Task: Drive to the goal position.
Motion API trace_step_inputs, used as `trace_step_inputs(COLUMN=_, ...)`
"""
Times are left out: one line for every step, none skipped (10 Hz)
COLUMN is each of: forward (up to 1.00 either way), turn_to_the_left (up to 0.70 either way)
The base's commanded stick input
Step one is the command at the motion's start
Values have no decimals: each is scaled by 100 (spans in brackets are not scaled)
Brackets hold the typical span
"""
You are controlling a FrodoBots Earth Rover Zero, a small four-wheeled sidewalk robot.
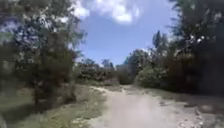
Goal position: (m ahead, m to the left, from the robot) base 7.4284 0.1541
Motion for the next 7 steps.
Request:
trace_step_inputs(forward=100, turn_to_the_left=0)
trace_step_inputs(forward=100, turn_to_the_left=0)
trace_step_inputs(forward=100, turn_to_the_left=0)
trace_step_inputs(forward=100, turn_to_the_left=0)
trace_step_inputs(forward=100, turn_to_the_left=0)
trace_step_inputs(forward=100, turn_to_the_left=0)
trace_step_inputs(forward=100, turn_to_the_left=0)
